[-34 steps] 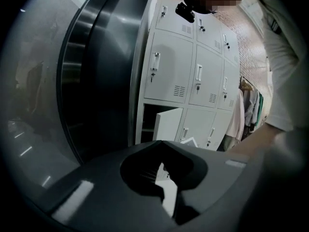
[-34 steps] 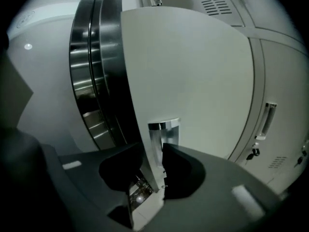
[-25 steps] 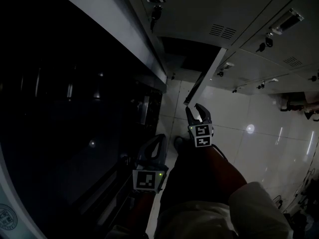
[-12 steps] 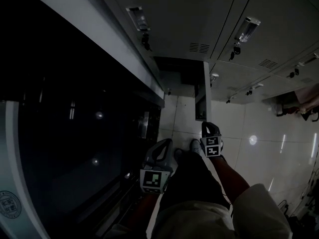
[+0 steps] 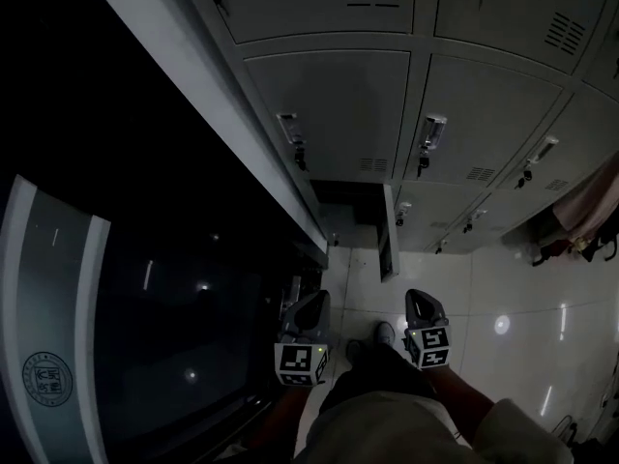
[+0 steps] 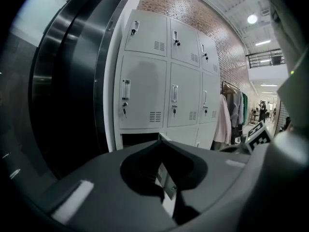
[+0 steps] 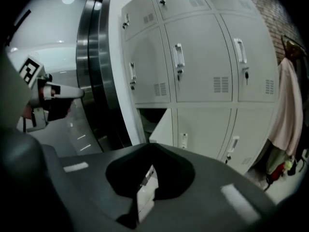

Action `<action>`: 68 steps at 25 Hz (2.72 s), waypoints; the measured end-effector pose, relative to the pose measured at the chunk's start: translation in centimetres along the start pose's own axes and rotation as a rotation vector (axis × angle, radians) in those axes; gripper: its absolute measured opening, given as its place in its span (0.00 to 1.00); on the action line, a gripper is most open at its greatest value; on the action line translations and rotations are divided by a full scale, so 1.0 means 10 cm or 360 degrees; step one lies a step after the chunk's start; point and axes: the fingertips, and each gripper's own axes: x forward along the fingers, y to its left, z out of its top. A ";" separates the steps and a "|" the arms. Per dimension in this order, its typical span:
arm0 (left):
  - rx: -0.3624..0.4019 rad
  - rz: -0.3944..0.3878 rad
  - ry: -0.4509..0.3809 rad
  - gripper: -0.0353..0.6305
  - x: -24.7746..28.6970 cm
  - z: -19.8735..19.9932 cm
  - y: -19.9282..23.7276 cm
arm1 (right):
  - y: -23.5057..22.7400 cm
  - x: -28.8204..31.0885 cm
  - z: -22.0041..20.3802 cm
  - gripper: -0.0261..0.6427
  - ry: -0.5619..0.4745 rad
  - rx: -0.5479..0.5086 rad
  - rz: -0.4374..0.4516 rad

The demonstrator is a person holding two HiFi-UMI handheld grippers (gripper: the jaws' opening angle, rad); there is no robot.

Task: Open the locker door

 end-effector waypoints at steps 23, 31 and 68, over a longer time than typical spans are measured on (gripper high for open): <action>0.0115 -0.0279 -0.0306 0.16 -0.74 1.47 -0.29 | 0.40 -2.11 2.51 0.04 -0.0603 0.0094 -0.0198; 0.0063 -0.0337 -0.0338 0.16 -1.36 1.76 -0.58 | 0.59 -2.73 2.65 0.04 -0.0603 0.0148 -0.0164; 0.0086 -0.0332 -0.0490 0.17 -5.72 3.21 -3.36 | 1.98 -8.22 2.70 0.04 -0.0866 0.0048 -0.0322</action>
